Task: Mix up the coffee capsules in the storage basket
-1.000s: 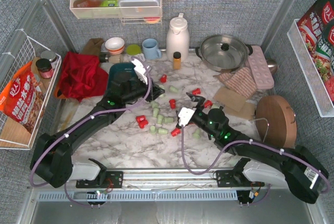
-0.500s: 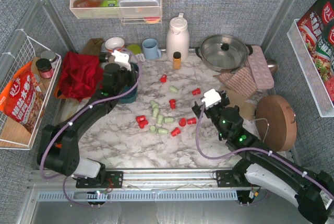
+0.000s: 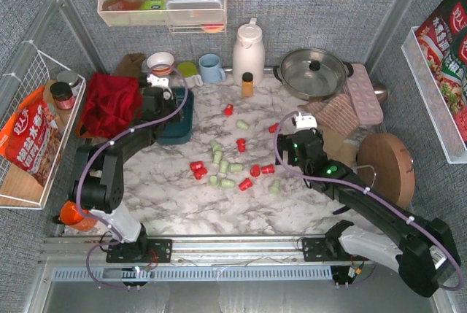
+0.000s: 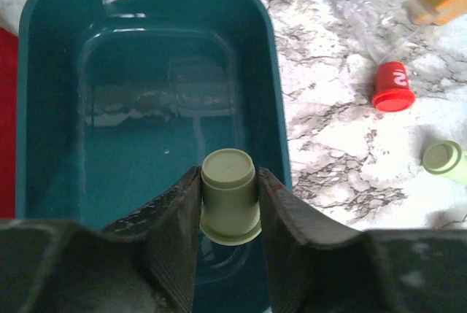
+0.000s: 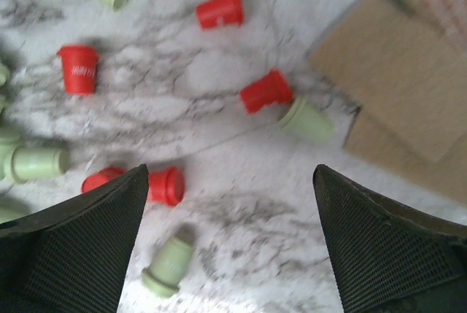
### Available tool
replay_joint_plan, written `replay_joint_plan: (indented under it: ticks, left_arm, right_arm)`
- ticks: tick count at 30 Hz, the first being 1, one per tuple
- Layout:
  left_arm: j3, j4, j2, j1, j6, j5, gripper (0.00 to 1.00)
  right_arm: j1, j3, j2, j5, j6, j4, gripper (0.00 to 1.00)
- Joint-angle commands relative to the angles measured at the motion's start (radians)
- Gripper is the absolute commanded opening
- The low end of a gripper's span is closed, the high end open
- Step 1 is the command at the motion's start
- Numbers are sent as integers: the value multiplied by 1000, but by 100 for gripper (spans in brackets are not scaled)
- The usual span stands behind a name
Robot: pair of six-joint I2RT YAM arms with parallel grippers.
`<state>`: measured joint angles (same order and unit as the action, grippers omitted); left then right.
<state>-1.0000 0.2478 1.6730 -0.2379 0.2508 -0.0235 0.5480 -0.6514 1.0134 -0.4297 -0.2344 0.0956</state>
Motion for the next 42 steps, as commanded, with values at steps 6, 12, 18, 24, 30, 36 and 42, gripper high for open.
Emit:
replay_joint_plan:
  ticks: [6,12,18,24,30,36,42]
  left_arm:
    - [-73,-77,80,56,119,-120,97]
    - [-98,-112,43,57,131,-101,99]
    - [-121,-148,-10,60,123,-64,99]
    - [-111,-133,-57,60,117,-98,99]
    - [-98,-118,-100,60,150,-151,99]
    - [-62,-78,-156,61,164,-154,99]
    - [-30,-44,-195,63,176,-159,99]
  right_arm:
    - [1,-10,53,219,-125,166,99]
    - [1,-35,71,225,-186,261,99]
    - [4,4,114,294,-226,207,94]
    - [37,6,220,271,-405,190,91]
    - [100,22,299,119,-655,181,78]
    - [121,-49,394,42,-775,281,59]
    - [133,-145,498,33,-837,399,45]
